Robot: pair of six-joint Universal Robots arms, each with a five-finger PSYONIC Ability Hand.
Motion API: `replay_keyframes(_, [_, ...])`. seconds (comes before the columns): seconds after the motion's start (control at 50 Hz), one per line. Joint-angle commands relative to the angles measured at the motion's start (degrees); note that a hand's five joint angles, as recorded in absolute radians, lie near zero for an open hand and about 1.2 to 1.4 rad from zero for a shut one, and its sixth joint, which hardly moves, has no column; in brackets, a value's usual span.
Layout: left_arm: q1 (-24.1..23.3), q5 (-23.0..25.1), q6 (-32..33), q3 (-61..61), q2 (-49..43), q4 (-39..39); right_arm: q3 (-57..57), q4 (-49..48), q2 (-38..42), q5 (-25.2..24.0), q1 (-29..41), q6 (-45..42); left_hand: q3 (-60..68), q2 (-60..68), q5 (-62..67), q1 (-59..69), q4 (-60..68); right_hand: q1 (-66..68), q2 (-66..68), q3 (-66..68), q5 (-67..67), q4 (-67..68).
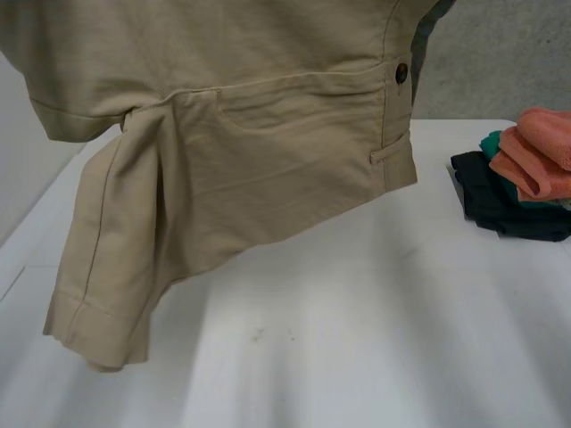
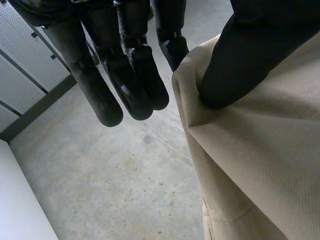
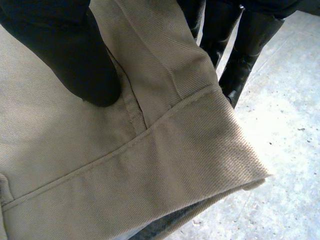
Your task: Fold the laundry.
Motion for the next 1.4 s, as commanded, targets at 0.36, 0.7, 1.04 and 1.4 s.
replay_keyframes(0.36, [4.95,4.49,0.16,9.89,-38.88,0.86,-5.28,-1.40,31.78,5.60,0.60,-7.69,11.51,11.31,14.44,14.04,11.25,23.11,12.40,12.30,14.82,11.76])
replay_keyframes(0.7, [3.46,3.17,-2.21,20.05,-52.29,5.78,-6.89,-20.66,43.68,13.25,1.40,-11.74,-58.11,-58.31,-55.17,-55.58,-58.37,-46.89,-57.60,-57.70,-55.18,-58.24])
replay_keyframes(1.04, [-5.16,5.98,-1.86,-19.97,-30.11,2.18,23.88,-1.23,27.84,5.69,0.08,-12.53,-42.97,-43.17,-40.04,-40.44,-43.23,-46.89,-57.60,-57.70,-55.18,-58.24])
replay_keyframes(1.4, [-4.64,5.98,-1.69,-14.62,-46.63,1.48,33.38,-8.87,31.18,6.48,-1.86,-11.82,-21.64,-21.84,-18.71,-19.11,-21.90,-46.81,-57.52,-57.62,-55.10,-58.16])
